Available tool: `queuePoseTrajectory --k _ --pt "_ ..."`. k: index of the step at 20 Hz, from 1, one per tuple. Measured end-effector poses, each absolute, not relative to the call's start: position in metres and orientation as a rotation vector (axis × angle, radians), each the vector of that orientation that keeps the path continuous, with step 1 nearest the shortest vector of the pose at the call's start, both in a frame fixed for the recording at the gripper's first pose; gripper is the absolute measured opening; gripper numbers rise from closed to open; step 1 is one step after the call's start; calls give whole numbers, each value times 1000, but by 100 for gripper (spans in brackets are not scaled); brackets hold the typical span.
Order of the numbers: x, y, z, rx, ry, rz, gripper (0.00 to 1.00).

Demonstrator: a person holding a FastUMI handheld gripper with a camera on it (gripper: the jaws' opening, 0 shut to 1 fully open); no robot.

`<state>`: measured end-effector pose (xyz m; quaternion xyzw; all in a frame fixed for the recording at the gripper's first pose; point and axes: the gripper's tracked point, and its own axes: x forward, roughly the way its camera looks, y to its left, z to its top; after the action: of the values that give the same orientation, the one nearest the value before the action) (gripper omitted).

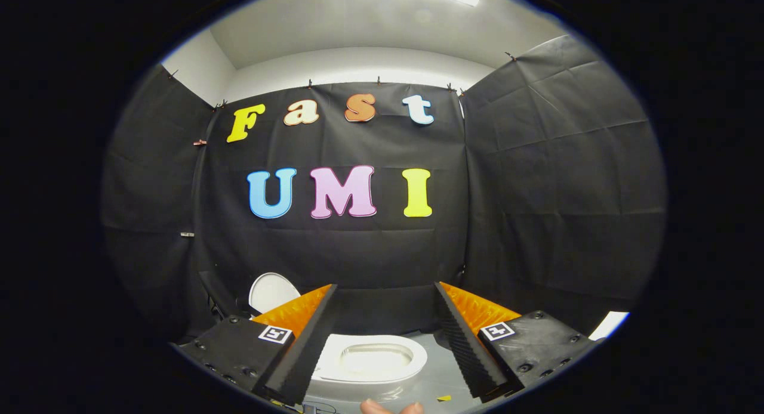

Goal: Open the toilet lid.

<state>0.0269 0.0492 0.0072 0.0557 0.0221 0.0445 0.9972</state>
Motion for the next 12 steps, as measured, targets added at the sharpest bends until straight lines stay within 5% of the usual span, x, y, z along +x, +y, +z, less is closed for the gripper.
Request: queuePoseTrajectory --k 12 --pt "28 48 7 106 46 84 98"
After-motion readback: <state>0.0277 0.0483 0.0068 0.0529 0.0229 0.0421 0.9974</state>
